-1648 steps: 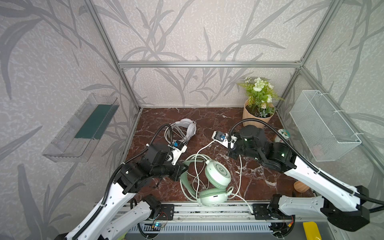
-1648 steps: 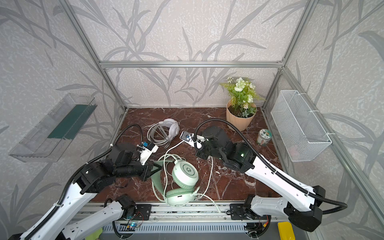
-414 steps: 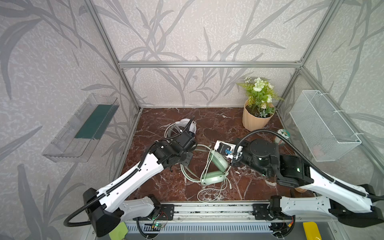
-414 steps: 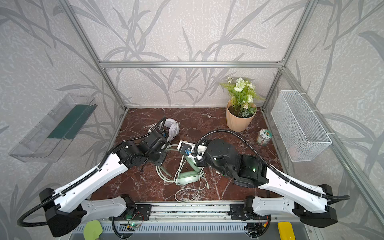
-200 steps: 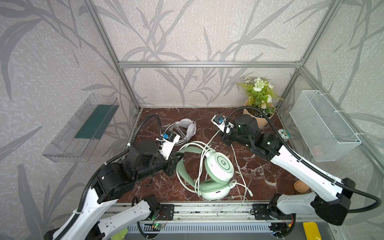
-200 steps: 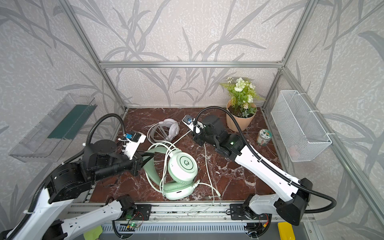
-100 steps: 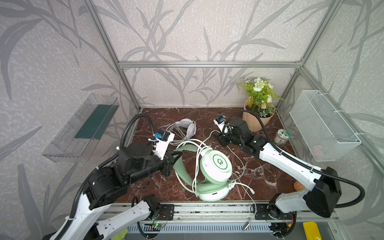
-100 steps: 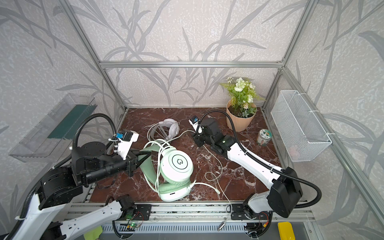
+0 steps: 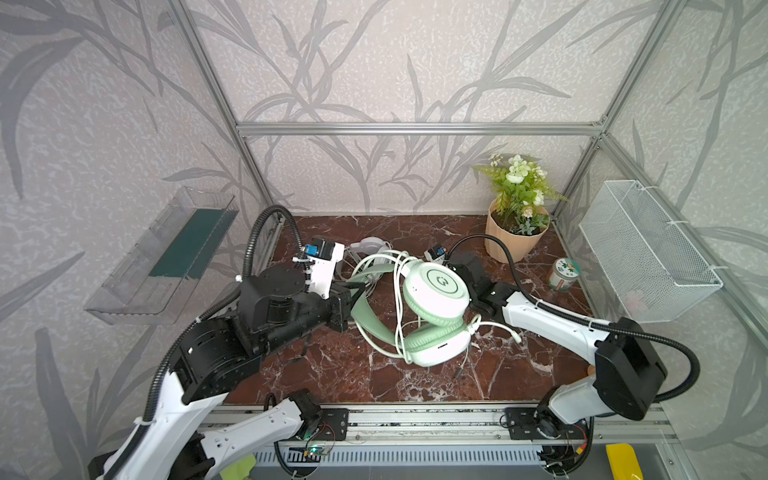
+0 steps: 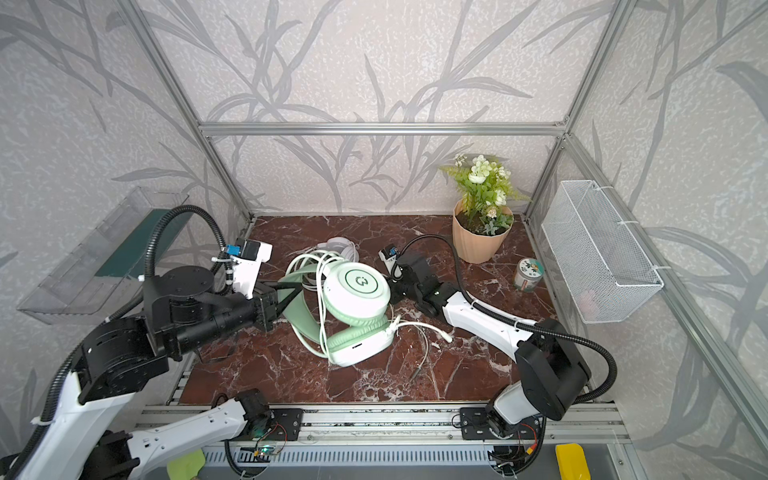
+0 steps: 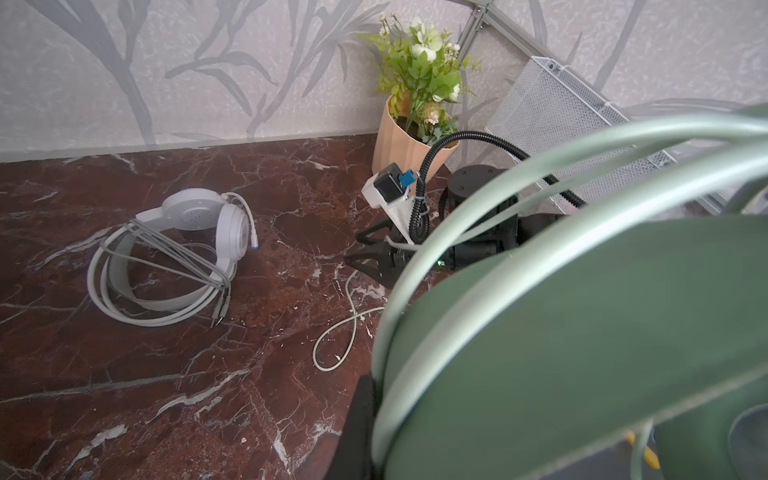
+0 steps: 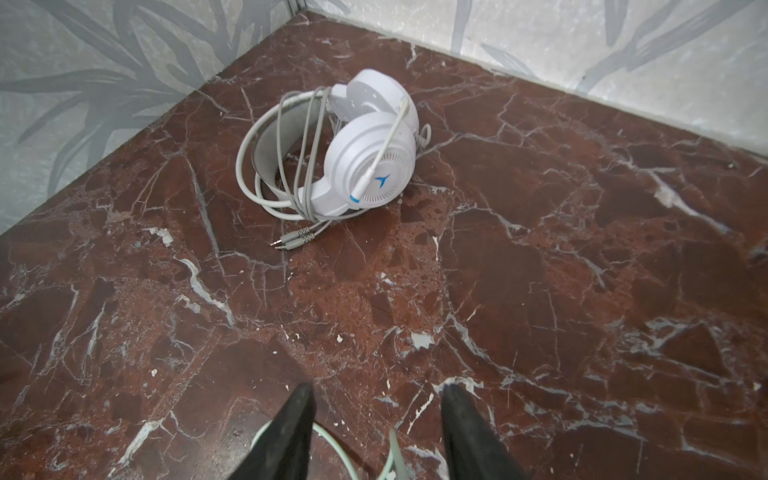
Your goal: Wrap the headphones
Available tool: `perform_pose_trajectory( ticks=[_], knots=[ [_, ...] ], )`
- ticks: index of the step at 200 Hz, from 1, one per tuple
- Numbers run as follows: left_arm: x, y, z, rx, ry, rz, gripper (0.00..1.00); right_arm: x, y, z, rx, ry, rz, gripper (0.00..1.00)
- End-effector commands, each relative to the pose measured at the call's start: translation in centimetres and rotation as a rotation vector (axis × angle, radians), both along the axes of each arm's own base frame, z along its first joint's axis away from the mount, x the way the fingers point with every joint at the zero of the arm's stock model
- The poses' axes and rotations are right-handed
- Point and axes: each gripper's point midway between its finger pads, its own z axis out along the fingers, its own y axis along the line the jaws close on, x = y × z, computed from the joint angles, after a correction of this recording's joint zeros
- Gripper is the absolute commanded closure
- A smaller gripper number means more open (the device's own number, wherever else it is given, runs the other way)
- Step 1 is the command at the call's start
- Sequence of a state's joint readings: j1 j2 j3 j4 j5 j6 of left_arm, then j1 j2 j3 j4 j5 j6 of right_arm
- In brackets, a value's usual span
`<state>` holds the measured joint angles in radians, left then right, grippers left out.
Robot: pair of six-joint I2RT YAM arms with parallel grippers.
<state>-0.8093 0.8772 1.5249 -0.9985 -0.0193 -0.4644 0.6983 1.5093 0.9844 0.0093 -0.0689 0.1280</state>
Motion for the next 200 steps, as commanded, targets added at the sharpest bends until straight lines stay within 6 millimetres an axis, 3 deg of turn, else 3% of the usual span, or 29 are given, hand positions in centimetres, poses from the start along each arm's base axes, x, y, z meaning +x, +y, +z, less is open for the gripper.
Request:
perform_pose_trajectory(
  ticks=[1,96,131,157,200],
  knots=[
    [0.3,1.6,2.9,-0.108,-0.021,0.108,1.0,0.2,0.0,-0.6,0.026,0.008,-0.012,0.48],
    [1.5,1.1,3.1,-0.157,0.007,0.157,1.0,-1.3,0.6,-5.2,0.075,0.128,0.001,0.48],
    [2.2,0.9,3.0,-0.166,0.017,0.174,1.0,-1.5,1.1,-5.9,0.116,0.136,0.014,0.79],
    [2.9,1.1,3.1,-0.18,0.023,0.208,1.0,-2.1,1.2,-7.4,0.122,0.187,-0.002,0.97],
    [5.4,3.0,3.0,-0.274,0.08,0.329,1.0,-5.2,2.4,-8.3,0.063,0.126,0.003,1.0]
  ],
)
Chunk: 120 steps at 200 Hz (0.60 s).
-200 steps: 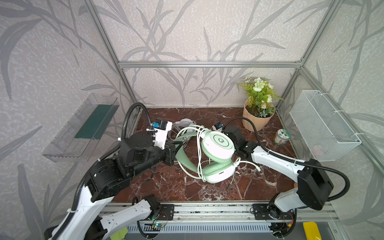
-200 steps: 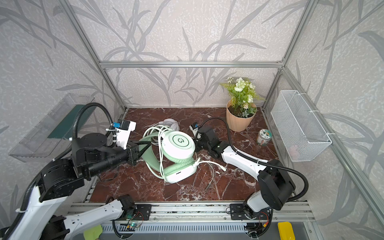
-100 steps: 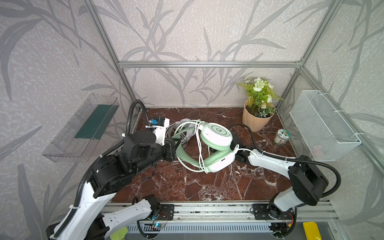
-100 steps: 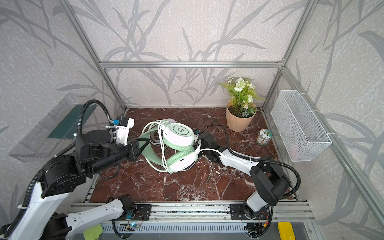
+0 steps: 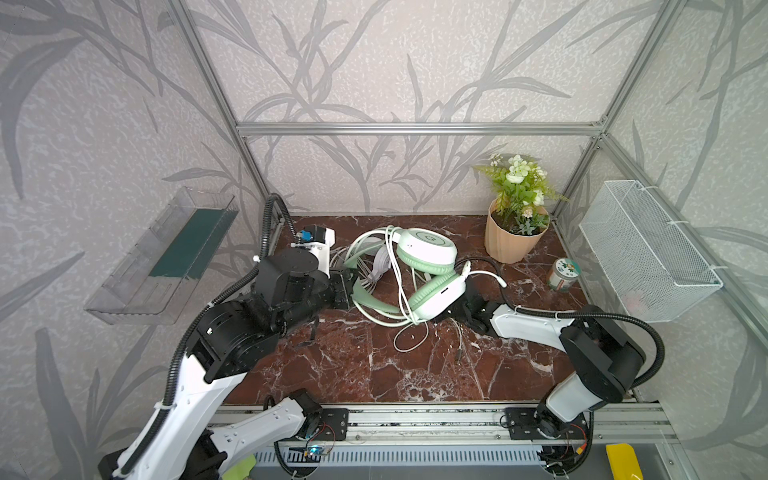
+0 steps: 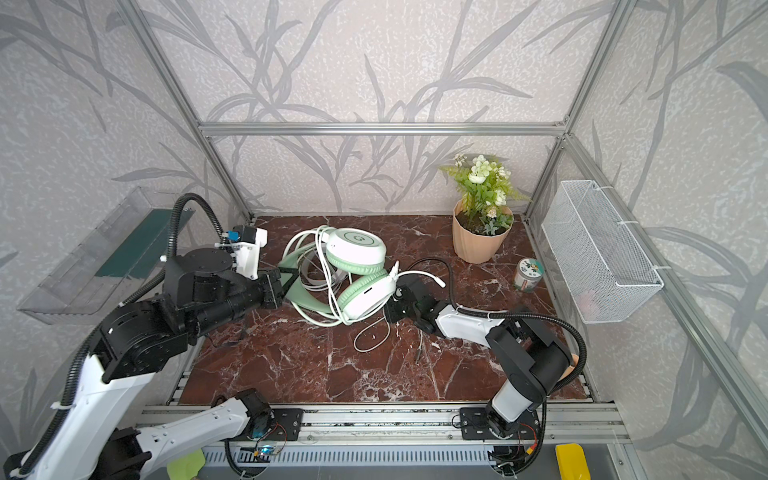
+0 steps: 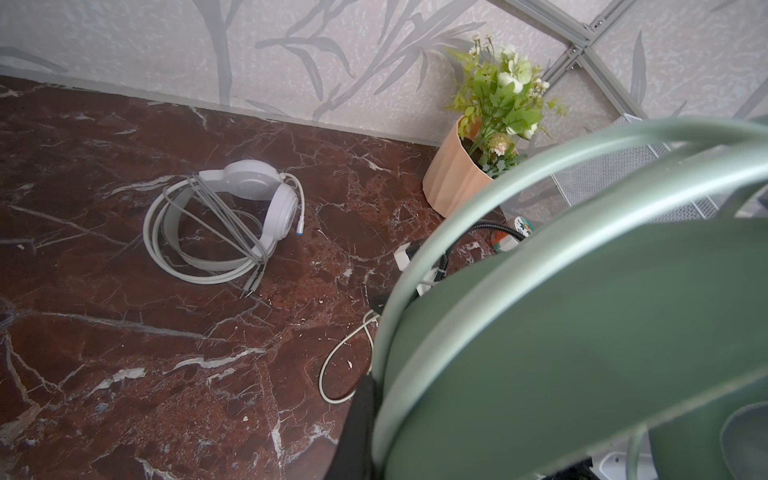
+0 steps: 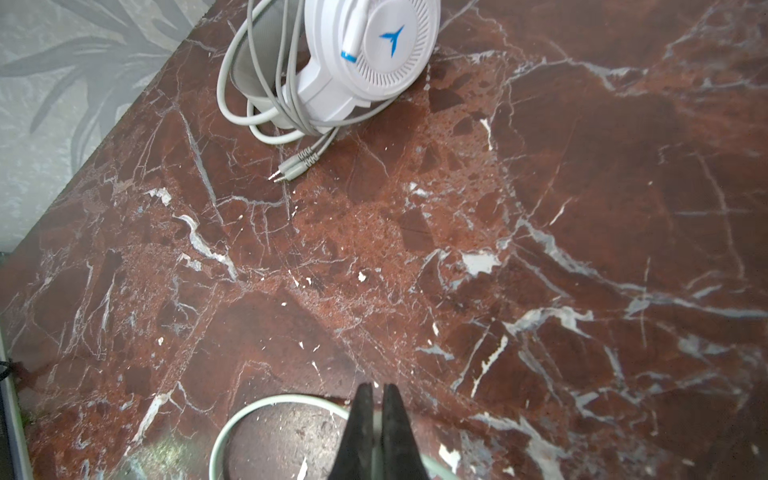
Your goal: Wrap the headphones
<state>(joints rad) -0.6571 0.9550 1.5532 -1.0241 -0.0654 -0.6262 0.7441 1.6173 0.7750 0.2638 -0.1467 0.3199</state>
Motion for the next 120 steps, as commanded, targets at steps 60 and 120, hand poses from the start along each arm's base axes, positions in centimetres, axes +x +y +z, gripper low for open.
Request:
perform_pose_trajectory(
  ticks=[60,120],
  knots=[
    [4.3,5.1,3.0,-0.245,-0.028,0.287,1.0,-6.8,0.2,0.8,-0.072,-0.172,0.012,1.0],
    [8.3,6.3,-0.6,-0.289,0.081,0.349,1.0,-10.5,0.2,4.5,-0.087,-0.293,0.104,1.0]
  ],
)
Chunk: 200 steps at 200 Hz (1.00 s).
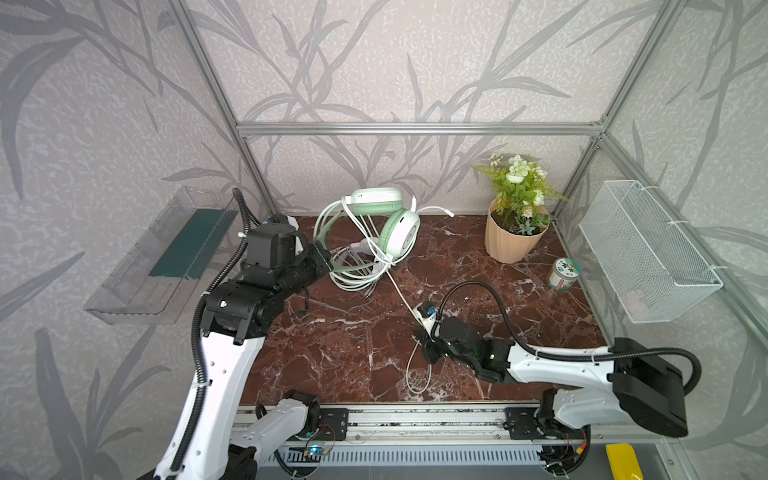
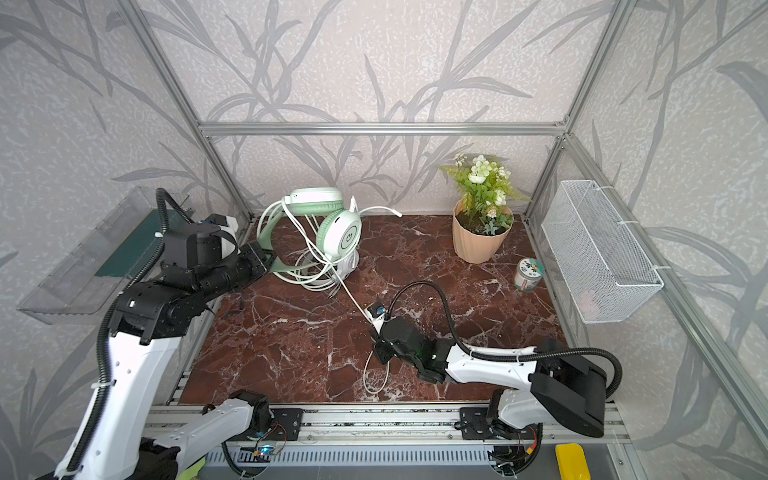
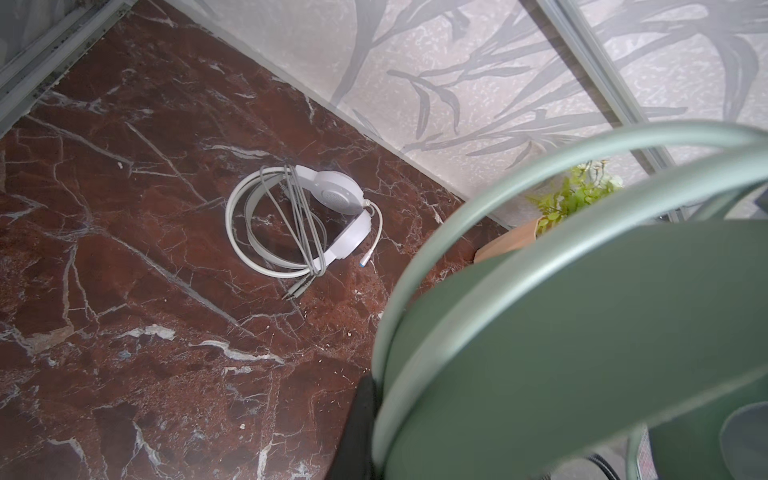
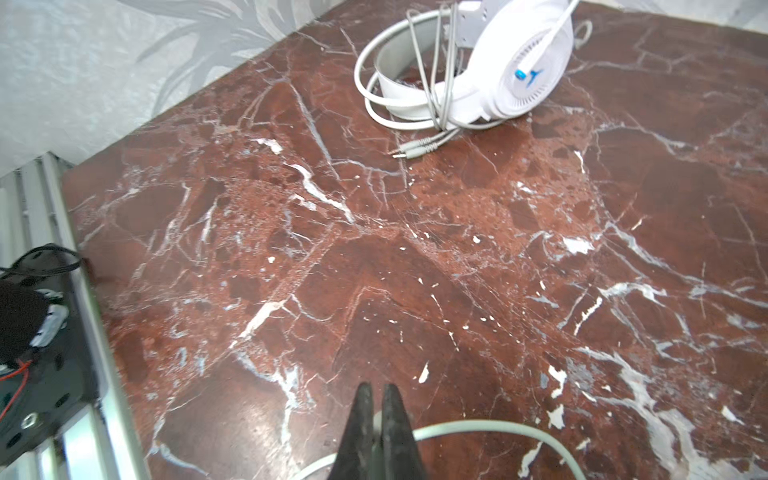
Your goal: Wrap the headphones
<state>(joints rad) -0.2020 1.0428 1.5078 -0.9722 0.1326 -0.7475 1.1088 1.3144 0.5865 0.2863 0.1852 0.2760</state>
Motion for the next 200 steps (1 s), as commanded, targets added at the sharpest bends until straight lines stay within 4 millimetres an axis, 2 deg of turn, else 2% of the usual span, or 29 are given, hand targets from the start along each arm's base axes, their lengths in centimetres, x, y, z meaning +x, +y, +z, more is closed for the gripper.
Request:
perform_pose_trajectory(
  ticks=[1,26,56,86,154,200],
  knots=[
    [2.0,-0.3,2.2,-0.116,-0.092,0.02,1.0,-0.4,-1.8,0.1,-0.057,-0.04,-0.015,1.0],
    [2.6,0.2,1.3,-0.116,-0.072,0.047,1.0,-1.1,-2.7,0.9,-0.056,-0.066,-0.01,1.0],
    [3.1,0.3,0.7,-0.12,-0.057,0.055,1.0,-1.5,-3.7,0.9,-0.05,-0.067,-0.013,1.0],
    [3.8,0.2,-0.3,-0.112,-0.027,0.056,1.0,-1.8,-3.9,1.5,-0.049,-0.077,0.0,1.0],
    [5.3,0.9,-2.7,-0.067,0.026,0.084,1.0,-4.1,-4.3,6.3,-0.041,-0.17,0.121,1.0],
    [6.5,1.6,-5.4,-0.004,0.094,0.103,1.0,-6.9,-4.0,9.4,-0.054,-0.217,0.256,1.0]
  ],
)
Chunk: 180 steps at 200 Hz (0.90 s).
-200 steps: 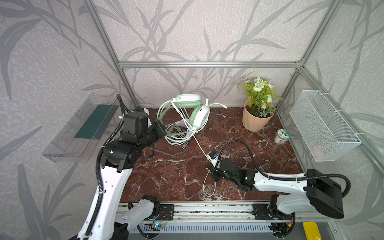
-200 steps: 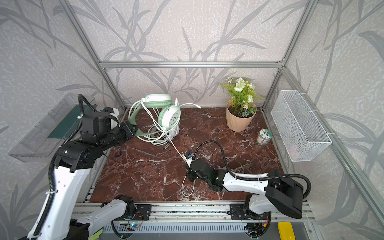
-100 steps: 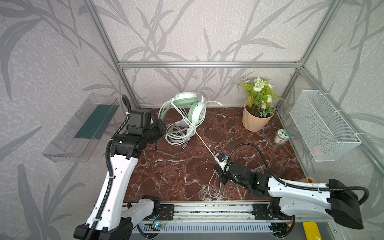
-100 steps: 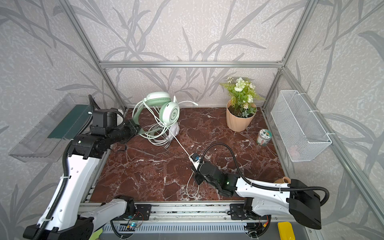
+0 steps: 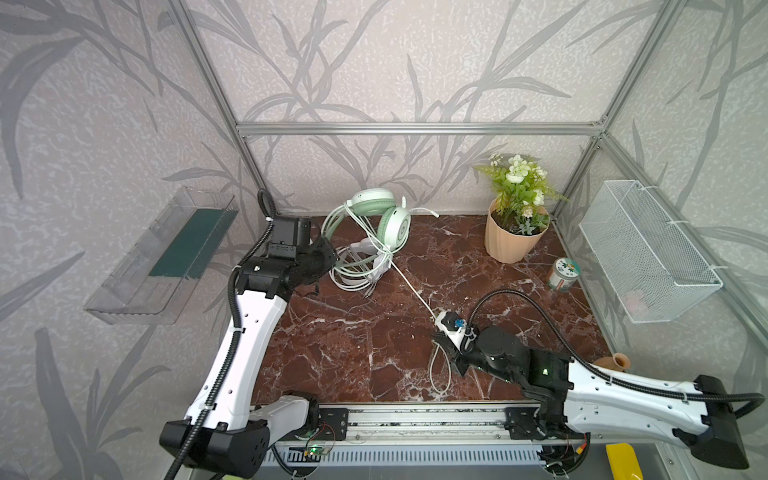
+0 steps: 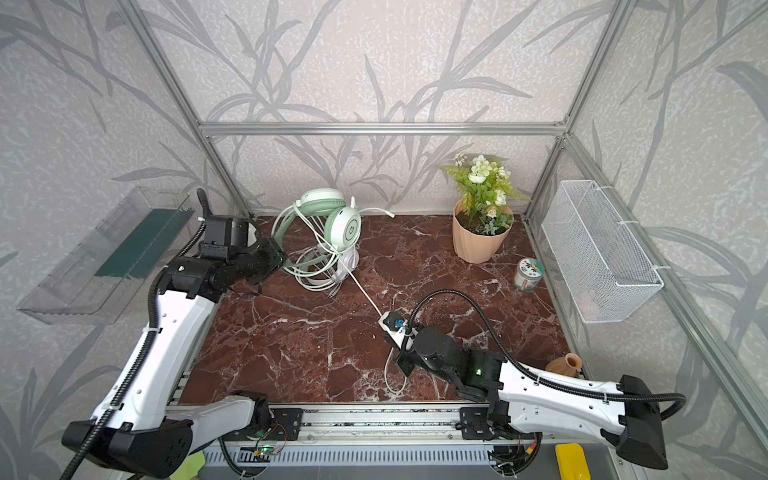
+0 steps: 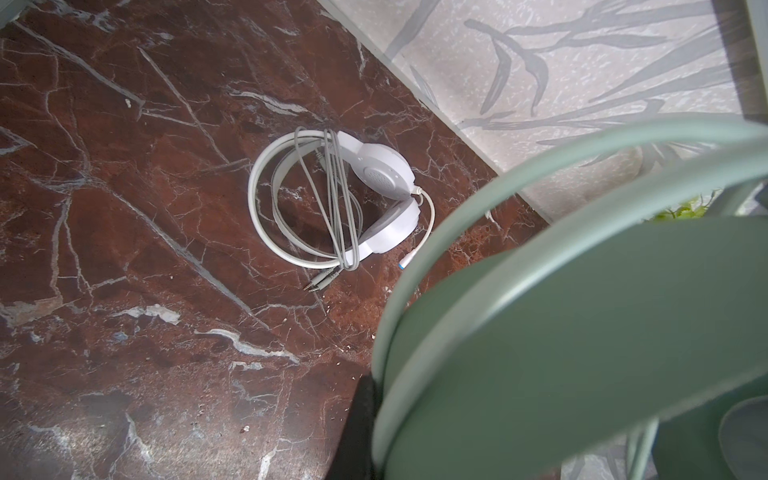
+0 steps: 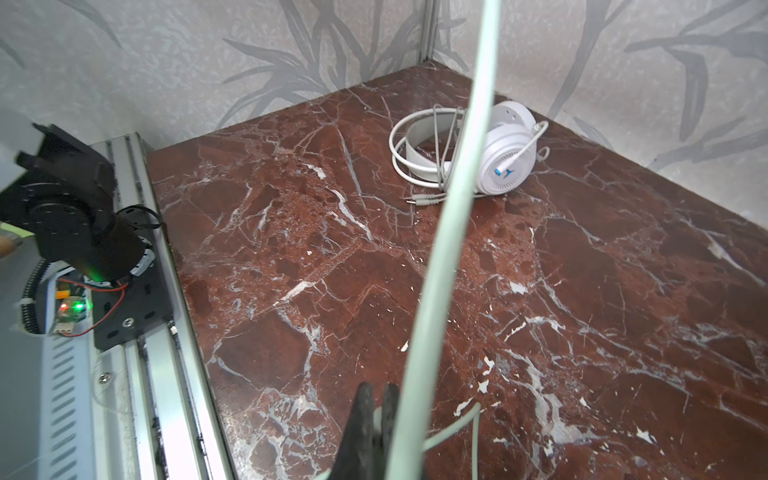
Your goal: Wrap the headphones
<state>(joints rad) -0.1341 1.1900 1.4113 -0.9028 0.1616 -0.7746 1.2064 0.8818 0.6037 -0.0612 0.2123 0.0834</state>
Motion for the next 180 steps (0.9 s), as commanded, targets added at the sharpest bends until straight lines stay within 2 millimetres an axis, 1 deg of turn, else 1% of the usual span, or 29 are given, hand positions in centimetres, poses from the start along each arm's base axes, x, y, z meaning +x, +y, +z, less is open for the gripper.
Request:
perform_pose_trajectory(
  ticks=[1,15,36,45,66,87,102,124,144,165,180],
  knots=[
    [2.0,0.8,1.3,0.012,-0.083,0.04,1.0,-1.9,0.1,1.6,-0.048,-0.031,0.096,1.0],
    [2.4,0.8,0.2,0.023,-0.054,0.035,1.0,-3.0,0.7,2.3,-0.059,-0.054,0.16,1.0],
    [3.0,0.5,-1.7,0.03,0.002,0.016,1.0,-4.7,1.6,3.6,-0.083,-0.148,0.237,1.0],
    [3.2,0.3,-2.5,0.029,0.022,0.002,1.0,-5.0,1.6,4.6,-0.104,-0.192,0.246,1.0],
    [3.4,-0.1,-4.2,0.033,0.062,-0.024,1.0,-5.0,1.3,7.4,-0.118,-0.255,0.245,1.0],
    [3.1,-0.8,-6.1,0.03,0.113,-0.057,1.0,-5.1,1.1,9.7,-0.119,-0.306,0.268,1.0],
    [2.7,-1.5,-7.3,0.031,0.141,-0.09,1.0,-5.2,1.1,10.6,-0.147,-0.346,0.29,1.0],
    [1.8,-3.0,-9.0,0.066,0.177,-0.155,1.0,-4.1,1.2,11.6,-0.225,-0.414,0.264,1.0],
    [0.9,-4.0,-10.4,0.138,0.217,-0.215,1.0,-3.6,1.5,12.7,-0.274,-0.466,0.256,1.0],
    [0.1,-5.0,-11.3,0.225,0.244,-0.285,1.0,-3.4,2.1,14.0,-0.303,-0.529,0.263,1.0],
    [-0.3,-5.0,-11.6,0.294,0.264,-0.316,1.0,-3.1,2.6,14.7,-0.333,-0.571,0.261,1.0]
  ],
)
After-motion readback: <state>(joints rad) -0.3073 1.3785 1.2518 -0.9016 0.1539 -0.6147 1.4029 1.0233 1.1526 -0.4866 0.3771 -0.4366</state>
